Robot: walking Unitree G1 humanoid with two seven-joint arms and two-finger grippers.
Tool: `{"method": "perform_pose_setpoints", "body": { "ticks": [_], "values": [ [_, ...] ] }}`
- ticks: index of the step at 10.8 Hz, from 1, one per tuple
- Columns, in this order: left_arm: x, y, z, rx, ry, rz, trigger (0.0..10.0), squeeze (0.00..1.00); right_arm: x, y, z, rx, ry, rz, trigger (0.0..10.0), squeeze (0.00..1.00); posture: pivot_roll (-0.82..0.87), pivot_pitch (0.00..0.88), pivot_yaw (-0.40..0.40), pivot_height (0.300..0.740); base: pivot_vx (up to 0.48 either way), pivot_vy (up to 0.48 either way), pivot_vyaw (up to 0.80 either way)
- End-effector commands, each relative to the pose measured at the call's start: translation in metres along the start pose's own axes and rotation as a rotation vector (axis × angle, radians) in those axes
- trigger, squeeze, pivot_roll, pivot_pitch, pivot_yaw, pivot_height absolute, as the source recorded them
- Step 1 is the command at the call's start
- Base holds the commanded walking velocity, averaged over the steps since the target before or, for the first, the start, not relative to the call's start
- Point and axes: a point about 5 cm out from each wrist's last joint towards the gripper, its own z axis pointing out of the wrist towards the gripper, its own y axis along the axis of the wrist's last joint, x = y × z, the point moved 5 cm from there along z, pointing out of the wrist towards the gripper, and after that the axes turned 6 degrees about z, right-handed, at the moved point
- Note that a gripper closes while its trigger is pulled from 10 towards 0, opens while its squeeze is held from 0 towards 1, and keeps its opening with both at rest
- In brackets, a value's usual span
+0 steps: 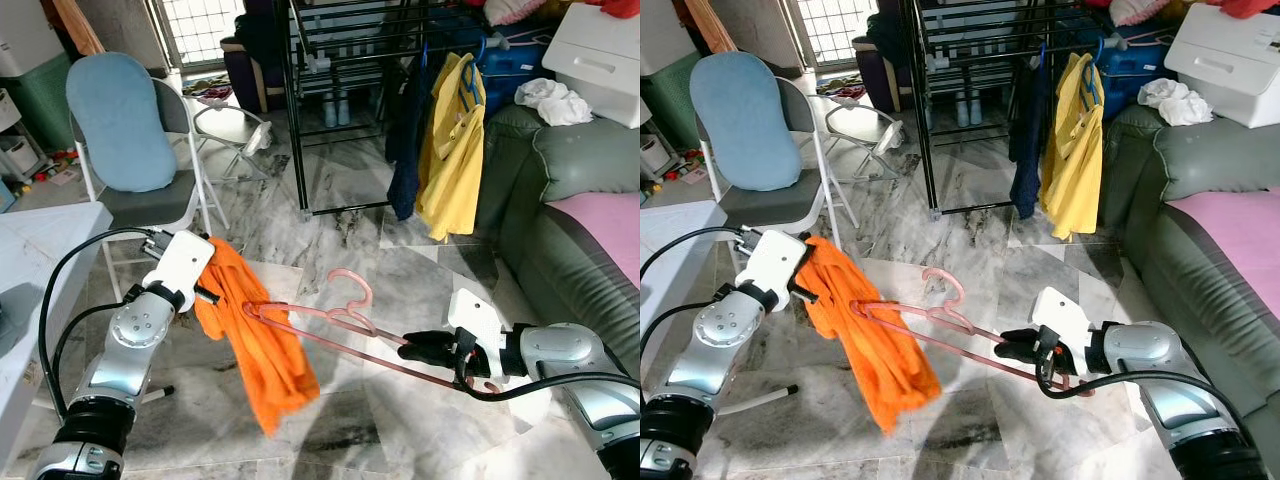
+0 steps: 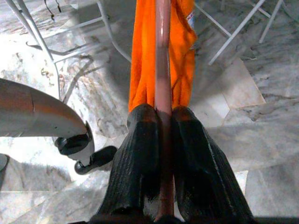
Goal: Hang hanger
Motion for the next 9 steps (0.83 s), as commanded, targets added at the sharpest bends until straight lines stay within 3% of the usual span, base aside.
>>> {"method": "perform_pose_setpoints", "body": {
  "ticks": [1,4,9],
  "values": [
    [0.011,-0.005,-0.002,0.018,0.026,0.015,10.0,0.0,-0.004,0.014,-0.004,-0.038,-0.01,-0.034,10.0,0.0,-0.07,0.049,0.084,0.74,0.0,0.0,0.0],
    [0.005,-0.013,-0.003,0.058,0.0,0.026,10.0,0.0,-0.022,0.027,-0.006,-0.094,-0.104,-0.071,10.0,0.0,-0.07,0.048,0.086,0.74,0.0,0.0,0.0],
    [0.004,-0.009,-0.002,0.043,-0.004,0.014,10.0,0.0,-0.008,0.013,0.002,-0.056,-0.028,-0.037,10.0,0.0,-0.06,0.048,0.084,0.74,0.0,0.0,0.0]
  ]
}}
